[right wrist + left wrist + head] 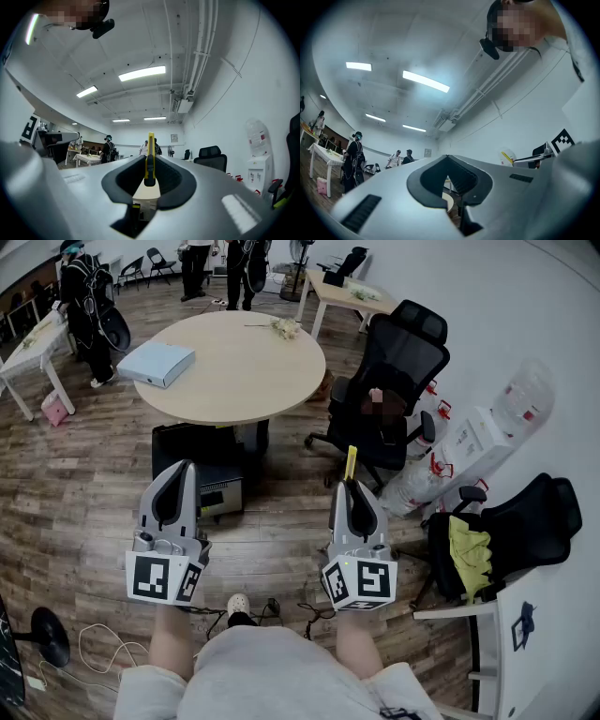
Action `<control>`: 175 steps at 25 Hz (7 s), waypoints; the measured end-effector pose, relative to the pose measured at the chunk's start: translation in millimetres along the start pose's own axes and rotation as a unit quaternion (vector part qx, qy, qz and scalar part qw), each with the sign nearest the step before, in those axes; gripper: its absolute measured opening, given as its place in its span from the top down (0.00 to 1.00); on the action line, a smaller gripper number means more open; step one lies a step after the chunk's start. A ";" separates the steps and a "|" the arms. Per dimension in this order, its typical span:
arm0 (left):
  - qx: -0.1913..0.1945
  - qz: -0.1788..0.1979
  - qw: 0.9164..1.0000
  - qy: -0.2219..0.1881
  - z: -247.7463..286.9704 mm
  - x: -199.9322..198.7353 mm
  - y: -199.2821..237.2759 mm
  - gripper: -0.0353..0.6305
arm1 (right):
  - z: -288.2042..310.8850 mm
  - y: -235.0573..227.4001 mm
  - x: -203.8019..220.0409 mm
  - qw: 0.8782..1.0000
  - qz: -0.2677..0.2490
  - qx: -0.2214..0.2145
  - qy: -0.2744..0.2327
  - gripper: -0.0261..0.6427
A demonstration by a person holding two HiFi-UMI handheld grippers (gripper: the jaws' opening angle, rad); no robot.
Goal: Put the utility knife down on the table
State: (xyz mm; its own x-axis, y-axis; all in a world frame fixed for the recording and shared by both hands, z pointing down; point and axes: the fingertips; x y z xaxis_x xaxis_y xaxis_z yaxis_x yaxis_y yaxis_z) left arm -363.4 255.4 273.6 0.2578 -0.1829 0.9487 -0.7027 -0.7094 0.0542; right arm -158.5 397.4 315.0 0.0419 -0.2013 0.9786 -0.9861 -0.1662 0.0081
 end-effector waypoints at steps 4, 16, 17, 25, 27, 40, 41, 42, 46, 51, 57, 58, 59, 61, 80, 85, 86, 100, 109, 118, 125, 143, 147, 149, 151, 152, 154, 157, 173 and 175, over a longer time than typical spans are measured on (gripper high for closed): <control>0.005 -0.002 1.000 -0.001 5.0 0.4 2.6 0.94 | 4.6 1.0 0.8 1.000 0.001 0.002 -0.001 0.85; 0.015 -0.008 1.000 -0.012 36.1 4.5 34.1 0.94 | 44.2 9.3 0.5 1.000 0.006 0.010 -0.022 0.85; 0.015 -0.008 1.000 -0.014 41.5 5.0 37.8 0.94 | 50.4 9.6 0.4 1.000 0.005 0.010 -0.025 0.85; 0.032 -0.007 0.999 -0.026 78.5 10.1 70.2 0.93 | 91.9 16.9 8.5 0.999 0.006 0.028 -0.039 0.85; 0.032 -0.013 0.999 -0.026 86.4 12.2 76.3 0.94 | 100.3 17.7 12.2 0.999 0.005 0.029 -0.033 0.85; 0.022 -0.021 0.999 -0.026 153.0 39.4 86.6 0.94 | 169.0 -19.8 30.3 1.000 -0.008 0.016 -0.019 0.85; 0.018 -0.021 0.999 -0.026 161.3 41.9 86.5 0.94 | 176.1 -26.4 32.9 1.000 -0.006 0.015 -0.018 0.85; 0.015 -0.021 0.999 -0.025 170.0 44.8 85.5 0.94 | 183.3 -33.7 35.3 1.000 -0.004 0.013 -0.017 0.85; 0.011 -0.017 0.999 -0.029 208.4 53.9 76.5 0.94 | 215.7 -64.8 38.2 1.000 -0.004 0.002 -0.022 0.85; 0.007 -0.010 0.999 -0.038 252.7 64.6 60.9 0.94 | 252.5 -104.3 39.1 0.999 -0.006 -0.012 -0.032 0.85; -0.003 0.002 0.999 -0.040 301.7 77.3 49.0 0.94 | 290.3 -148.1 44.2 0.999 0.000 -0.020 -0.037 0.85; -0.008 0.004 0.999 -0.040 309.2 79.7 48.4 0.94 | 295.9 -154.6 45.7 0.999 0.000 -0.022 -0.038 0.85; -0.012 0.004 0.999 -0.041 316.8 82.1 47.3 0.94 | 301.5 -161.3 47.1 0.999 0.000 -0.023 -0.039 0.85; -0.016 0.002 0.999 -0.042 332.1 86.5 42.8 0.94 | 312.4 -175.0 48.6 0.999 0.002 -0.026 -0.041 0.85; -0.017 0.005 0.999 -0.032 429.2 128.7 29.3 0.94 | 387.2 -241.0 81.3 0.999 0.011 -0.035 -0.027 0.85; -0.016 0.010 0.999 -0.031 475.0 143.4 33.7 0.94 | 426.8 -267.9 84.4 0.999 0.009 -0.030 -0.031 0.85; -0.016 0.009 0.999 -0.032 484.4 145.1 35.5 0.94 | 436.3 -271.9 84.7 0.999 0.008 -0.031 -0.032 0.85; -0.016 0.019 0.999 -0.048 597.9 163.6 85.1 0.94 | 558.3 -307.5 96.4 0.999 0.007 -0.026 -0.044 0.85; -0.006 0.012 0.999 -0.044 645.0 187.3 114.7 0.94 | 613.1 -307.2 117.0 0.999 0.011 -0.023 -0.038 0.85; -0.007 0.004 1.000 -0.010 674.6 224.7 116.3 0.94 | 652.1 -324.6 146.6 0.999 0.019 -0.033 -0.010 0.85; -0.036 0.012 0.999 -0.010 698.7 236.7 122.0 0.94 | 711.6 -336.6 193.1 0.996 0.037 -0.078 0.038 0.85; -0.144 0.043 0.988 0.021 716.3 270.3 125.2 0.94 | 801.1 -340.2 373.8 0.948 0.074 -0.204 0.232 0.85; -0.167 0.043 0.985 0.029 713.9 276.7 123.2 0.94 | 804.1 -335.5 407.1 0.933 0.074 -0.226 0.269 0.85; -0.175 0.045 0.983 0.031 713.4 279.7 121.6 0.94 | 805.7 -334.0 422.8 0.926 0.074 -0.235 0.287 0.85; -0.182 0.047 0.982 0.034 713.2 282.1 120.5 0.94 | 807.8 -332.8 437.6 0.918 0.078 -0.242 0.304 0.85; -0.186 0.048 0.981 0.036 713.0 283.0 120.3 0.94 | 808.9 -332.2 444.9 0.914 0.081 -0.245 0.312 0.85; -0.194 0.051 0.979 0.038 712.3 284.0 120.6 0.94 | 810.7 -331.0 459.9 0.906 0.087 -0.248 0.330 0.85; -0.206 0.050 0.976 0.040 710.7 285.2 122.4 0.94 | 813.4 -330.3 481.9 0.895 0.100 -0.249 0.357 0.85; -0.268 0.061 0.960 0.059 697.2 294.0 139.5 0.94 | 818.3 -323.1 566.5 0.845 0.095 -0.258 0.460 0.85; -0.275 0.063 0.958 0.061 694.1 293.7 143.6 0.94 | 817.5 -320.0 571.7 0.840 0.090 -0.259 0.468 0.85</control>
State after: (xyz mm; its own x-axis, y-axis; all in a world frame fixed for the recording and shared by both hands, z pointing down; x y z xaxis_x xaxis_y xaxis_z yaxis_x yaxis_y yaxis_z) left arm 71.7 -372.6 344.0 0.0922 -0.1394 0.9859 -0.9746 -0.2154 0.0607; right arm 312.7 -453.6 703.9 -0.0210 0.7094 0.7044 -0.9113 0.2762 -0.3053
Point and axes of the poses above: the fingertips, and each gripper's own axes: z forward along the fingers, y to its left, x out of its underside, and after that the axes turned 13 degrees about -x, right-handed
